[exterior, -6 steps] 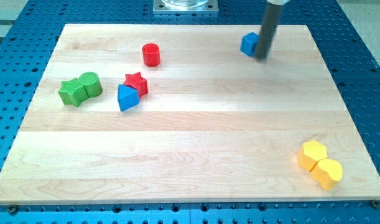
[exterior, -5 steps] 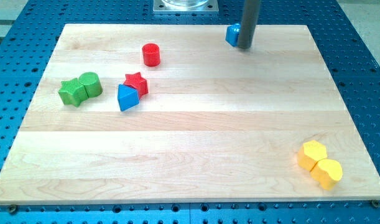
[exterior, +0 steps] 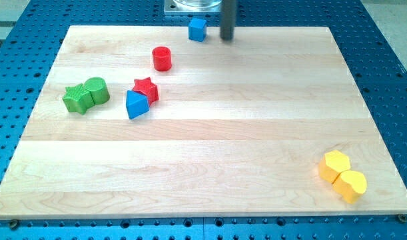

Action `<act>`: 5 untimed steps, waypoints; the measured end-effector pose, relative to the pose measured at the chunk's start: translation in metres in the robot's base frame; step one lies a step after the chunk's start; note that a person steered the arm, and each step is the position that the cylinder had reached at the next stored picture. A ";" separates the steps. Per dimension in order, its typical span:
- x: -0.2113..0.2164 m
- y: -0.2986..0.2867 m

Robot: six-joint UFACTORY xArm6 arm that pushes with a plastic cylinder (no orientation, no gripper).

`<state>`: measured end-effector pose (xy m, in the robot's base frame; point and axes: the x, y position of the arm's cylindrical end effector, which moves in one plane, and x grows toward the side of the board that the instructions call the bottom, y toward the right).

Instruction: Move the cube to the top left corner of the board

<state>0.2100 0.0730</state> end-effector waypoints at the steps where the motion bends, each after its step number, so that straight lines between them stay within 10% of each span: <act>1: -0.010 -0.052; 5: 0.014 -0.243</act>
